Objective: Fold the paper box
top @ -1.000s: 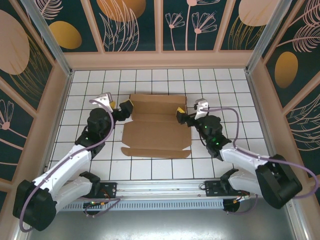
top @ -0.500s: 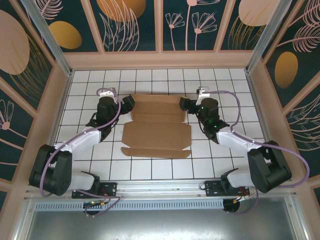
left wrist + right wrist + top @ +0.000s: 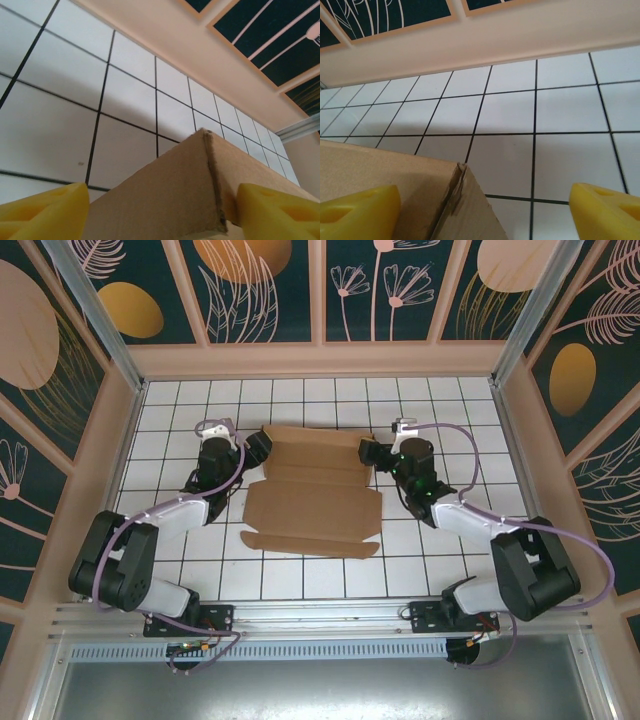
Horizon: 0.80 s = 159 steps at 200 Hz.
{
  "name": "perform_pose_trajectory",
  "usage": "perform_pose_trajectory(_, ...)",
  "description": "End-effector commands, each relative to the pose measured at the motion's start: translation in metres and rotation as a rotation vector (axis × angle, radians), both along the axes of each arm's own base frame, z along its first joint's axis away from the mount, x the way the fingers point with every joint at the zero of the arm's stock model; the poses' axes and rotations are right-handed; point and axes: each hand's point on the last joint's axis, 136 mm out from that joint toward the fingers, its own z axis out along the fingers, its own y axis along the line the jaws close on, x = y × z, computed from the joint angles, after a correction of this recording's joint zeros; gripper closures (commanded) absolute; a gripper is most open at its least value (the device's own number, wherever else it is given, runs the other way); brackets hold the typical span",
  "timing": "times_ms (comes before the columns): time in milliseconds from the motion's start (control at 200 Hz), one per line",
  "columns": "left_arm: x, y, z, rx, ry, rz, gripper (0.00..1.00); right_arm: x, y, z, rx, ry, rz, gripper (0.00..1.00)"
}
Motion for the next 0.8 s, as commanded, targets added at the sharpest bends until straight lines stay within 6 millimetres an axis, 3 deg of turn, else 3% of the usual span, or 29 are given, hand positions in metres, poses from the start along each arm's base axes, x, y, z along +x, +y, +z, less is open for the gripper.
perform_pose_trajectory(0,-0.003,0.011,0.011,0.077,0.036,0.028,0.17,-0.005,-0.015,0.040,-0.038,-0.117,-0.041,0.07)
perform_pose_trajectory(110,0.002,0.021,0.050,0.133,0.008,0.072,0.14,-0.010,-0.015,0.078,-0.090,-0.215,-0.035,0.02)
perform_pose_trajectory(205,-0.001,0.031,0.075,0.201,-0.005,0.101,0.15,-0.014,0.006,0.097,-0.191,-0.285,0.037,0.01)
perform_pose_trajectory(345,-0.009,0.027,0.091,0.304,-0.015,0.035,0.20,-0.009,0.039,0.084,-0.353,-0.264,0.138,0.01)
perform_pose_trajectory(495,-0.027,0.015,0.081,0.412,0.042,-0.070,0.23,-0.022,0.074,0.079,-0.452,-0.300,0.335,0.05)
perform_pose_trajectory(545,-0.032,0.014,0.086,0.428,0.028,-0.080,0.23,-0.027,0.084,0.075,-0.491,-0.302,0.411,0.07)
perform_pose_trajectory(671,-0.039,0.017,0.095,0.426,-0.012,-0.073,0.21,-0.032,0.100,0.063,-0.610,-0.310,0.538,0.07)
perform_pose_trajectory(791,-0.040,0.020,0.094,0.426,-0.034,-0.056,0.21,-0.022,0.109,0.049,-0.752,-0.293,0.561,0.02)
